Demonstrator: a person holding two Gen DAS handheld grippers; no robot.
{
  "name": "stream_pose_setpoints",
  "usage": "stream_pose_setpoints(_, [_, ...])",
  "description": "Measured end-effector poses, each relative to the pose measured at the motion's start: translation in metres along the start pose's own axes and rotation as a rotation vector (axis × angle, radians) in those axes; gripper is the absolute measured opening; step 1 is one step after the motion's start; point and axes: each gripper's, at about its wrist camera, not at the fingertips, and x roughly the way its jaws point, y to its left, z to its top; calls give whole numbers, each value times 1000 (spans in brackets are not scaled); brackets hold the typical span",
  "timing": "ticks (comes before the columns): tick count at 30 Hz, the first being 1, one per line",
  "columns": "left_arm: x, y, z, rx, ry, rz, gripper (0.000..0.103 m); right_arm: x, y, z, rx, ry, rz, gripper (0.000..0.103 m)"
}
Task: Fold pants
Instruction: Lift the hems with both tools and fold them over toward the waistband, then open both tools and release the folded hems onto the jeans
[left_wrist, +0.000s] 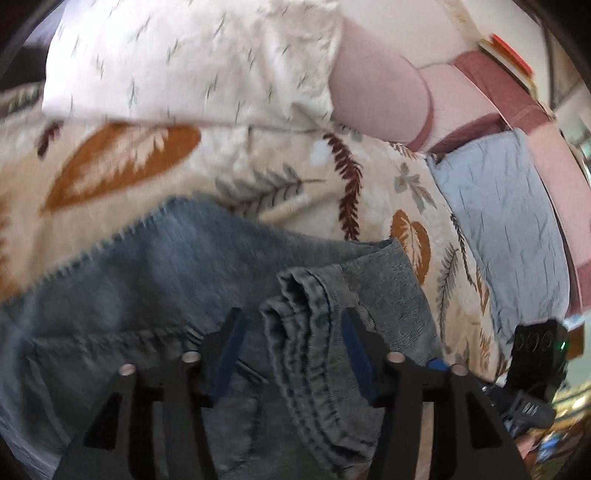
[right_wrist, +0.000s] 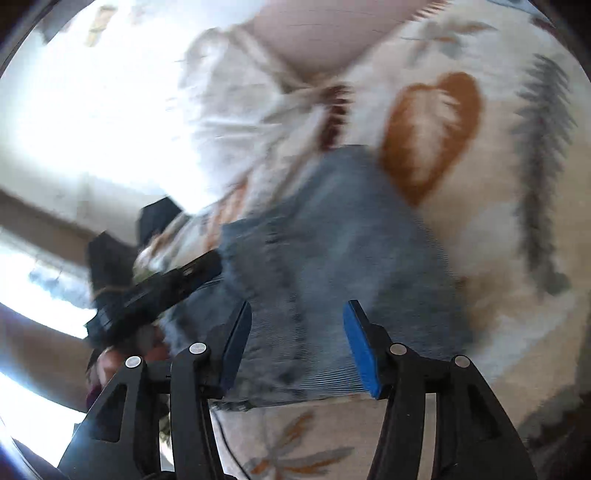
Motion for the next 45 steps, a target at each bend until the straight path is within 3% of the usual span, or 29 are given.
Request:
stream_pose_setpoints(3, [11,-5,-3,-58,26,-20,70,1,-5,-1,20,17,-10,52])
stream_pose_setpoints(6, [20,-10,-3,-75,24,8,70,1,0,2,12,11,-8,52])
stream_pose_setpoints(7, [21,-11,-3,-76,16,16,67,0,1,2,10,8,-8,52])
stream_pose_setpoints(9, [21,-14,-1,-66,-6,24,37,-1,-1,3,10,4,-8,52])
stream_pose_setpoints(10, [21,-17,-1,-51,-2,13,30,-5,-2,4,9,4,-12,52])
stream_pose_setpoints(15, [0,-46,3,88,-103,12,28,-1,5,-1,-26,18,8,51])
stream_pose_setpoints(17, [-4,-51,8,136,-118,51,30,2,12,-4,-55,28,20,51])
stream_pose_setpoints(21, [30,-18,7,33,41,240,46,19,19,-14,-100,84,14,51])
stream_pose_setpoints(23, [27,-6,1,-42,17,195,47,35,16,-17,-106,141,-39,49])
stream_pose_setpoints(25, [14,-8,-6,-59,-10,226,51,41,13,-18,-117,166,-62,49])
stream_pose_setpoints(28, [-10,-24,-19,-4,-72,275,52,32,15,-15,-109,175,-48,49])
stream_pose_setpoints(32, [-35,-56,-46,73,-128,232,63,10,15,-6,-107,103,0,51])
stream_pose_setpoints(34, [-33,-69,-60,134,-125,250,63,3,8,-1,-75,63,-6,51])
stream_pose_setpoints(37, [-13,-80,-79,222,-78,340,63,3,-9,4,-5,44,-25,51])
stream_pose_setpoints(39, [8,-74,-89,237,4,417,63,10,-23,5,40,68,-38,48])
stream_pose_setpoints(40, [14,-69,-95,223,33,395,64,14,-30,6,62,80,-41,43])
stream_pose_setpoints(45, [14,-69,-105,249,-10,427,65,12,-55,10,165,106,-5,25])
